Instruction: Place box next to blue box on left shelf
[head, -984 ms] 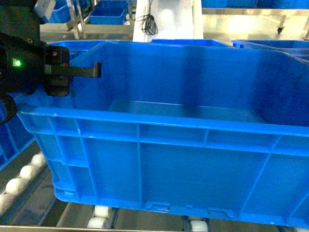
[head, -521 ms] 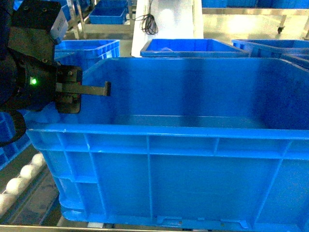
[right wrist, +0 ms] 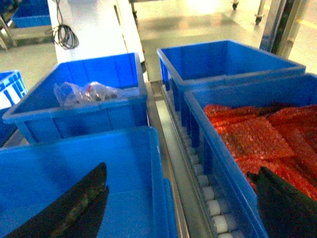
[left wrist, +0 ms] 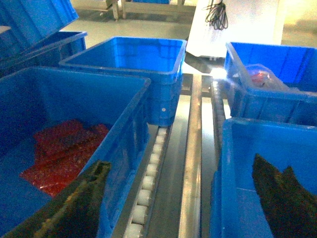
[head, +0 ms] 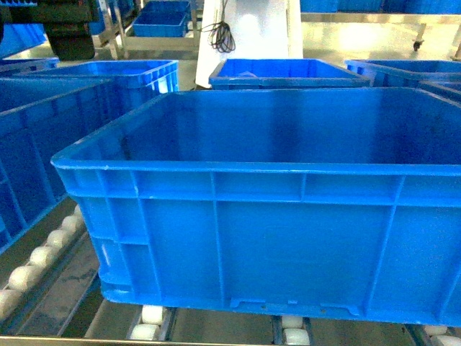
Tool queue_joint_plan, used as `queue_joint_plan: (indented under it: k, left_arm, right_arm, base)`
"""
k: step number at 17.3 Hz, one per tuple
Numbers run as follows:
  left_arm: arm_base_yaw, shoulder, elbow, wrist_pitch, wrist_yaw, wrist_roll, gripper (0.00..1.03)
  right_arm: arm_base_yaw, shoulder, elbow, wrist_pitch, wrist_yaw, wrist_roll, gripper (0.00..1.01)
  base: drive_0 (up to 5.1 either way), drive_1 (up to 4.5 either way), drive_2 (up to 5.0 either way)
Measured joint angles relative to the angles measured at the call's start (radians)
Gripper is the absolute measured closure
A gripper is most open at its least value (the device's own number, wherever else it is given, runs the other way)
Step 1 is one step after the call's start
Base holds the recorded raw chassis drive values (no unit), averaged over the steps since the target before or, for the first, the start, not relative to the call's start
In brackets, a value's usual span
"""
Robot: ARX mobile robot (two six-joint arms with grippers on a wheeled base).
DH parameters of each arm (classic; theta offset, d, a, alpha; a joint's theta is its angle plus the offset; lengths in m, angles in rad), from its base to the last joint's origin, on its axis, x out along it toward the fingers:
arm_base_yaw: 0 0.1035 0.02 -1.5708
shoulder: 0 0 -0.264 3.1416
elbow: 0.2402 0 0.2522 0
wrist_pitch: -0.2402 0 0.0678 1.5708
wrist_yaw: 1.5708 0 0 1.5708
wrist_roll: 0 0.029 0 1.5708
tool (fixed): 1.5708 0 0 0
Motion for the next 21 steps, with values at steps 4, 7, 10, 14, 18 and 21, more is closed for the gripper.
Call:
queue_joint_plan:
  k: [4, 7, 10, 14, 18, 21]
  left_arm:
    - [0.013, 0.011, -0.059, 0.165, 0.083, 0.018, 0.13]
    - [0.079, -0.135, -0.331, 0.382, 0.208, 0.06, 0.51]
    - [0.115, -0.254, -0.486, 0.404, 0.249, 0.061, 0.84]
    - [0.15, -0.388, -0.608, 0.394, 0.284, 0.061, 0.99]
    - [0.232, -0.543, -0.706, 0.328, 0.367, 0.062, 0.99]
    - [0.237, -0.644, -0.747, 0.272, 0.372, 0.062, 0.99]
  right_arm:
    - [-0.014, 0.03, -0.048, 0.106, -0.054, -0.014, 0.08]
    - [-0.033, -0.101, -0.327, 0.427, -0.221, -0.118, 0.48]
    - [-0.033, -0.199, -0.478, 0.46, -0.222, -0.13, 0.81]
    - [-0.033, -0.315, -0.596, 0.465, -0.222, -0.137, 1.0]
    - [-0.033, -0.452, -0.691, 0.42, -0.222, -0.137, 1.0]
    - [-0.033, -0.537, -0.729, 0.37, -0.223, -0.137, 1.0]
  base:
    - [0.0, 0.0, 0.0]
    - [0.0, 0.0, 0.0]
    - [0.0, 0.0, 0.0]
    - [0.0, 0.0, 0.0]
    - [0.0, 0.0, 0.0]
    - [0.0, 0.0, 0.0]
